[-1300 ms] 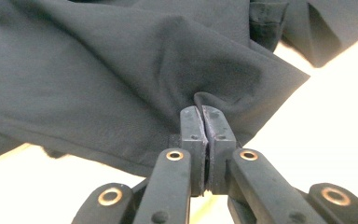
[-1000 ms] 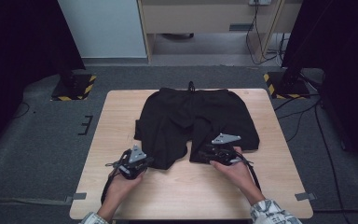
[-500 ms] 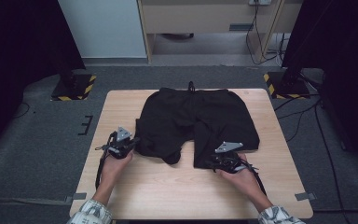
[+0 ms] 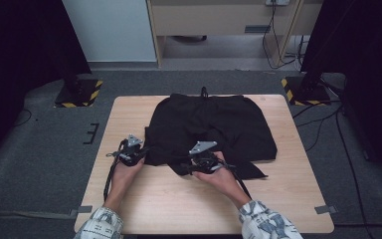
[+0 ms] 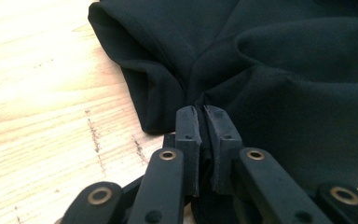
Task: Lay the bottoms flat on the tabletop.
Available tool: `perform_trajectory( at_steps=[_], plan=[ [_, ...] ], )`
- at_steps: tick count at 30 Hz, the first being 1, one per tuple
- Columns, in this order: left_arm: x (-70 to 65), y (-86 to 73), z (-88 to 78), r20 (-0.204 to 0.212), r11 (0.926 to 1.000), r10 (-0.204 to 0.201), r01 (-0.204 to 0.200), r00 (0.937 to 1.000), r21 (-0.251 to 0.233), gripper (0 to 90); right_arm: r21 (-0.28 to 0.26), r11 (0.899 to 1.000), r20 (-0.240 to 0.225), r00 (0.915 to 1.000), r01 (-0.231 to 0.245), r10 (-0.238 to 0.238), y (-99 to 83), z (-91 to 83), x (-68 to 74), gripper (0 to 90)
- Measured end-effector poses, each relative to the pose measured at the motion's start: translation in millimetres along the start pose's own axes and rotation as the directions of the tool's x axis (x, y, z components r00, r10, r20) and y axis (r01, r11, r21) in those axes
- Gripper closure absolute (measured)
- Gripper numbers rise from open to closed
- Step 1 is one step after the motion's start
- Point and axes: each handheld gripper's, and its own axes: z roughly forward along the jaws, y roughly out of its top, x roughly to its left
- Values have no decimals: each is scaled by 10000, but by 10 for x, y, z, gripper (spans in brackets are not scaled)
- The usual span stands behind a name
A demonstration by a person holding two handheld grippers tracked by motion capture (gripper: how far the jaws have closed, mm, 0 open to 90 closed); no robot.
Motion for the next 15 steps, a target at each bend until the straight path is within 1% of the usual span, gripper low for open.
perform_trajectory(
  at_steps=[1, 2, 3, 4, 5, 7, 9, 10, 11, 12, 13, 14, 15],
  plan=[
    [0, -9, -11, 31, 10000, 29, -29, 10000, -6, 827, 122, 9999, 222, 9997, 123, -125, 11, 42, 3, 558],
    [1, -13, -18, 49, 10000, 21, -21, 10000, -6, 826, 217, 9997, 259, 9996, 89, -95, 18, 103, -1, 593],
    [4, -20, -27, 71, 10000, 9, -9, 10000, -18, 824, 323, 9995, 262, 9996, 57, -66, 20, 138, 0, 605],
    [6, -27, -37, 70, 10000, -19, 19, 10000, -4, 822, 422, 9990, 289, 9995, 139, -151, 23, 173, 4, 671],
    [11, -33, -46, 77, 10000, -41, 42, 10000, -31, 821, 327, 9993, 262, 9995, 192, -201, 22, 189, 6, 744],
    [15, -37, -56, 75, 10000, -42, 42, 10000, -50, 816, 334, 9994, 23, 10000, 33, -34, 28, 196, 7, 772],
    [7, -43, -46, 68, 10000, -23, 23, 10000, -22, 817, 260, 9996, 38, 9999, 116, -117, 36, 179, 16, 759],
    [7, -43, -43, 66, 10000, 4, -3, 10000, -17, 818, 145, 9998, 81, 9999, 103, -105, 48, 151, 15, 735],
    [6, -42, -43, 52, 10000, 35, -35, 10000, -6, 819, 19, 10000, 94, 9999, 52, -52, 57, 129, 8, 705],
    [3, -41, -45, 52, 10000, 39, -39, 10000, 8, 820, -184, 9998, 154, 9999, 4, -1, 69, 101, -5, 656],
    [0, -46, -46, 110, 10000, 5, -5, 9999, 0, 823, -288, 9996, 340, 9994, -51, 61, 79, 79, -17, 602],
    [-6, -52, -46, 143, 10000, -27, 27, 9999, -7, 829, -226, 9997, 560, 9983, -117, 130, 82, 67, -40, 560],
    [-10, -53, -45, 149, 10000, -28, 28, 9999, -21, 831, -1, 9999, 736, 9972, -112, 112, 76, 73, -63, 523]
  ],
)
